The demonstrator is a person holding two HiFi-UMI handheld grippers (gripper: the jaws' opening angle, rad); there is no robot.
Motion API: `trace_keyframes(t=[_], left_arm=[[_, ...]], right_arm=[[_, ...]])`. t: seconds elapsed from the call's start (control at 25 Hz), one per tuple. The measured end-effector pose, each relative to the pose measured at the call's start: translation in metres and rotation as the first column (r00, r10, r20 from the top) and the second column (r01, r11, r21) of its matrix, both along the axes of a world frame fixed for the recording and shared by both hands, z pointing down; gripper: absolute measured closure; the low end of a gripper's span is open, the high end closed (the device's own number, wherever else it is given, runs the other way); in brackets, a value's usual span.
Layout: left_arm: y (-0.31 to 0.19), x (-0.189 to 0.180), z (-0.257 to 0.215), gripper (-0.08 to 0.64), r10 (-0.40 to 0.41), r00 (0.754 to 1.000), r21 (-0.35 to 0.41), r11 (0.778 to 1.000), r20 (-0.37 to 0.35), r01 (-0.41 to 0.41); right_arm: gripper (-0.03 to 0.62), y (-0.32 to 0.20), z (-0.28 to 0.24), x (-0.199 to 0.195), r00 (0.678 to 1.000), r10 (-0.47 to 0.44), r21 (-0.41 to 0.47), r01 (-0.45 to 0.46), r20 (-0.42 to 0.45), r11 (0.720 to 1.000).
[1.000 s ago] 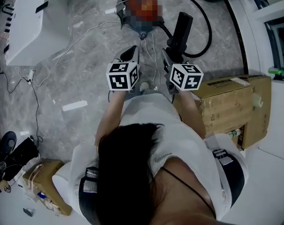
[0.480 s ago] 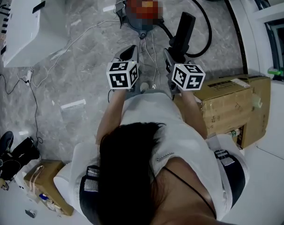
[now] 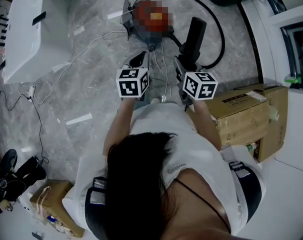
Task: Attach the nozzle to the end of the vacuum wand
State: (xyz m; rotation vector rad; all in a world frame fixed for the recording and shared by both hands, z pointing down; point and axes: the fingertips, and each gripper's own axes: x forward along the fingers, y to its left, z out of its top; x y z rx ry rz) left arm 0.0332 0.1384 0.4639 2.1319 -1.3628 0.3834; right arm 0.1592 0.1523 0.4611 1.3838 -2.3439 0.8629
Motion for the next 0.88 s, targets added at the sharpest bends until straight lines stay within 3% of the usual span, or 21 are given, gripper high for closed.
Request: trace_keyframes(t=[0.88], left_arm=[[-0.122, -0.047, 0.006, 0.557, 0.036, 0.999, -0.018, 0.999, 0.007, -0.036]], right_arm=[[0.503, -0.114, 0.002, -0.070, 1.000, -0.013, -0.034, 0.014, 0.014, 0.999]])
